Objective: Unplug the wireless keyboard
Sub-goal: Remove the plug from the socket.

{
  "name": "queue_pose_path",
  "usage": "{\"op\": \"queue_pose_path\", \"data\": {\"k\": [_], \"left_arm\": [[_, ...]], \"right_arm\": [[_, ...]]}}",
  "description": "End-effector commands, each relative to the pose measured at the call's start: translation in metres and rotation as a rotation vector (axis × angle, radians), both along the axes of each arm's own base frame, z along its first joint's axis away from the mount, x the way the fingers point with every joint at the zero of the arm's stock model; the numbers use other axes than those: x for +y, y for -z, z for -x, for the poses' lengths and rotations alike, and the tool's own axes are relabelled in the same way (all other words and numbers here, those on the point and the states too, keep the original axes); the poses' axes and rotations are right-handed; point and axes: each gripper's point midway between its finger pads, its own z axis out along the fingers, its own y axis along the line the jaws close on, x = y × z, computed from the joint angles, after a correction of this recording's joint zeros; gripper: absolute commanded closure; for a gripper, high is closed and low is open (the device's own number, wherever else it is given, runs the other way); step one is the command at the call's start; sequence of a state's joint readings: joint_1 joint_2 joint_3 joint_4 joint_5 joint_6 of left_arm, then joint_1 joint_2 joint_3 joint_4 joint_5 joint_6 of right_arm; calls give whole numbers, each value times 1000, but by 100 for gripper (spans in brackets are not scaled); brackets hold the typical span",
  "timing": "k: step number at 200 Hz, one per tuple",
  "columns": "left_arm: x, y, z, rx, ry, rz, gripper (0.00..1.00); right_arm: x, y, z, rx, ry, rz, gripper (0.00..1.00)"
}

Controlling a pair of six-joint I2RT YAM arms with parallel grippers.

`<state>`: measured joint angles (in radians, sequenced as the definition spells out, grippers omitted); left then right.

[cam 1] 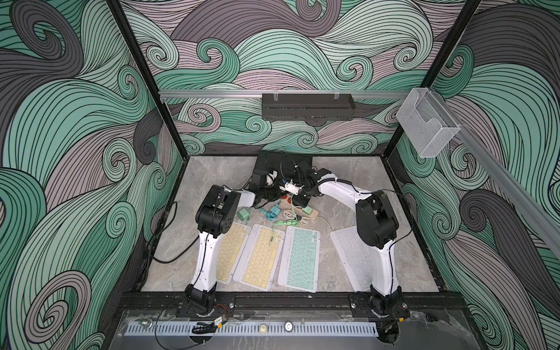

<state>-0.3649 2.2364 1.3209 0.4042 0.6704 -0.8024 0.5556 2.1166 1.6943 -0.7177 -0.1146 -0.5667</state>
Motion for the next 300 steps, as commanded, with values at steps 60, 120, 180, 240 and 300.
{"op": "queue_pose_path", "data": {"k": [60, 120, 180, 240, 300], "left_arm": [[16, 61, 18, 173, -35, -90, 87], [16, 60, 17, 171, -36, -90, 88], [16, 60, 17, 170, -36, -91, 88], [16, 58, 18, 163, -37, -95, 88], [19, 42, 20, 99, -29, -151, 88]], "right_arm": [[-16, -32, -34, -220, 33, 20, 100], [-15, -40, -35, -263, 41, 15, 100], [-9, -63, -33, -306, 49, -70, 100], [-4, -90, -30, -371, 67, -158, 100], [-6, -126, -29, -469, 114, -249, 100]]}}
